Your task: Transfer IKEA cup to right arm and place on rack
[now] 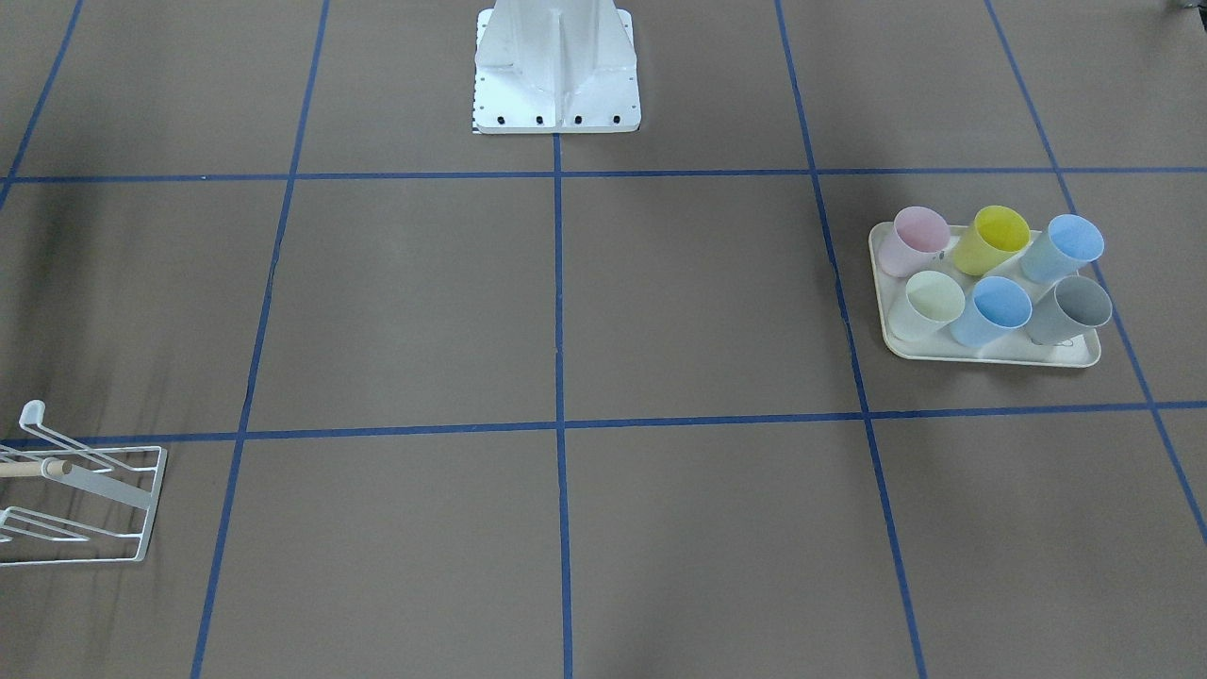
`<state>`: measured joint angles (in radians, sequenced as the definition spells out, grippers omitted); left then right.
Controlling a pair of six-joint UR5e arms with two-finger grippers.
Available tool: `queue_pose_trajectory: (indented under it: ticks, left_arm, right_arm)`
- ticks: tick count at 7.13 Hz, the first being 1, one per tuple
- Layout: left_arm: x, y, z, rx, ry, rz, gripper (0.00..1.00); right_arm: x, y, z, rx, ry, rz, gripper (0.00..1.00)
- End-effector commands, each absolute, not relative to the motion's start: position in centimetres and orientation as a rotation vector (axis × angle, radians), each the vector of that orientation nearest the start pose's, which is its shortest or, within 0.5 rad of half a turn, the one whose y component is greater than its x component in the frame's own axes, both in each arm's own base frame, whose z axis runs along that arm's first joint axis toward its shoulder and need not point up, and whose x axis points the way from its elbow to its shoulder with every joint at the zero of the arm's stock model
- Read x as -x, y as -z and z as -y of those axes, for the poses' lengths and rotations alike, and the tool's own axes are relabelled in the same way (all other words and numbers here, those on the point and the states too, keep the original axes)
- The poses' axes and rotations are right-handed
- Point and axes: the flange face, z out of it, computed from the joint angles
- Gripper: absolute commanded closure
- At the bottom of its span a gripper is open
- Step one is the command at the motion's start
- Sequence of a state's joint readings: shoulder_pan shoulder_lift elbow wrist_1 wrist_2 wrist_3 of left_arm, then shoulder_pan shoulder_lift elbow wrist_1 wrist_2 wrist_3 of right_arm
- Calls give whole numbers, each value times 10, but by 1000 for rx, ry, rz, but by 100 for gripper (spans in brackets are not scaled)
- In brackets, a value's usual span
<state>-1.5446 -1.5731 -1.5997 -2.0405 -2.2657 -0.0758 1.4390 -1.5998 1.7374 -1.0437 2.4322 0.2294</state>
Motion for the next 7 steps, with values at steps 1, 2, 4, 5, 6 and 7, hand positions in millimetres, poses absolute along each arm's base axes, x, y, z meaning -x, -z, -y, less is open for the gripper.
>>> queue_pose_trajectory:
  ticks: [1,2,4,5,6,7]
  left_arm:
    - [28,-612,509,-417,-174,-717,0]
    - [3,-619,501,-373,-126,-746,0]
    - [-44,-641,486,-359,-76,-807,0]
    - [-60,-647,479,-341,-69,-825,0]
    - [-74,-648,476,-330,-81,-836,0]
    - [-81,-648,474,-323,-97,-839,0]
  right_arm:
    - [46,-500,472,-408,164,967,0]
    - [77,-486,456,-394,135,928,0]
    - [135,-462,441,-360,114,920,0]
    - [148,-462,439,-366,128,905,0]
    - [150,-461,438,-364,133,906,0]
    - [151,-462,437,-363,138,907,0]
